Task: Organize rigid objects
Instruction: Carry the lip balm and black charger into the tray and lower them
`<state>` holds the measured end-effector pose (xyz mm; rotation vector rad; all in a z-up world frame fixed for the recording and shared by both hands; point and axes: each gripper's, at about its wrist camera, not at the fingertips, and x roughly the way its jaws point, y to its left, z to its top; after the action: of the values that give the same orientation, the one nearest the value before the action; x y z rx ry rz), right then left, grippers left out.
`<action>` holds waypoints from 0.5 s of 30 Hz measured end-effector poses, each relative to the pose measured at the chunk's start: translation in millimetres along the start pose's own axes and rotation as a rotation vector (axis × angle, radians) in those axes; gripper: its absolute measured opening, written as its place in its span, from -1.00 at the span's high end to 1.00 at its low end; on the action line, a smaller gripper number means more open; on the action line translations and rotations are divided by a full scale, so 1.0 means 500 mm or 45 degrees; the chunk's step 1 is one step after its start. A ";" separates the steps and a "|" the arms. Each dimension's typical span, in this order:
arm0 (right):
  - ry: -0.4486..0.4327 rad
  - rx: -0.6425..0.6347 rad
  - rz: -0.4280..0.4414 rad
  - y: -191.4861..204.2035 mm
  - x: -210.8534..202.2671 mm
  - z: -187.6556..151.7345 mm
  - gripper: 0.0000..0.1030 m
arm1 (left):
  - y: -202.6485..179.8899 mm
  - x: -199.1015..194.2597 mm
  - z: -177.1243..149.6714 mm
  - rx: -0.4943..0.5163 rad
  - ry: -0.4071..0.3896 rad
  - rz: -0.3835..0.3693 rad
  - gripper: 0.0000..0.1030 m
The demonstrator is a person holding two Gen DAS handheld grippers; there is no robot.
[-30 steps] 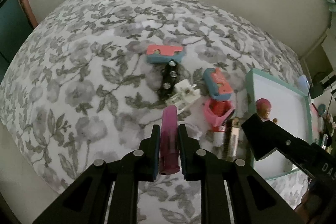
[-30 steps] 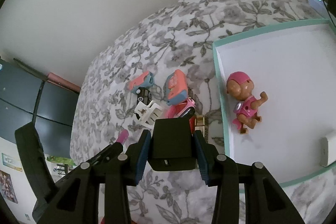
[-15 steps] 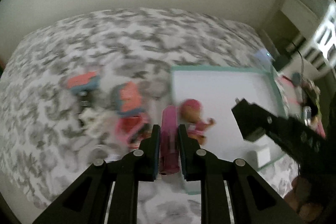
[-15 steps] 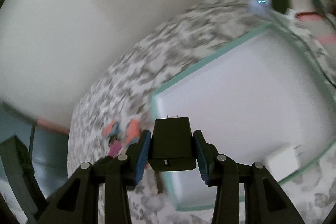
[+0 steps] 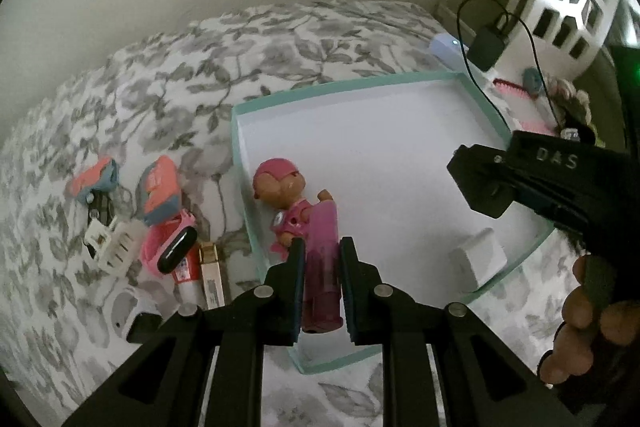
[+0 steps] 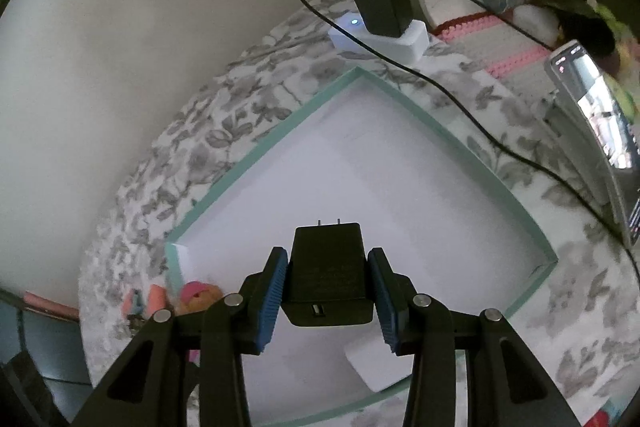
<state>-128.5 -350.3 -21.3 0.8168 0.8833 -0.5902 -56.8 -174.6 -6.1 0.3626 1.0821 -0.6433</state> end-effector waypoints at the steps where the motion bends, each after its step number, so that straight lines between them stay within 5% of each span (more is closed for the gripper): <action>1: 0.008 -0.009 -0.005 0.002 0.003 -0.001 0.14 | -0.003 0.004 -0.002 0.013 0.004 0.007 0.66; 15: 0.090 -0.060 -0.077 0.007 0.044 -0.020 0.14 | -0.026 0.049 -0.021 0.092 0.081 0.038 0.66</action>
<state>-118.8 -342.7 -42.2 0.7740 0.9858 -0.5942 -64.7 -186.0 -32.3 0.4631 1.1140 -0.6491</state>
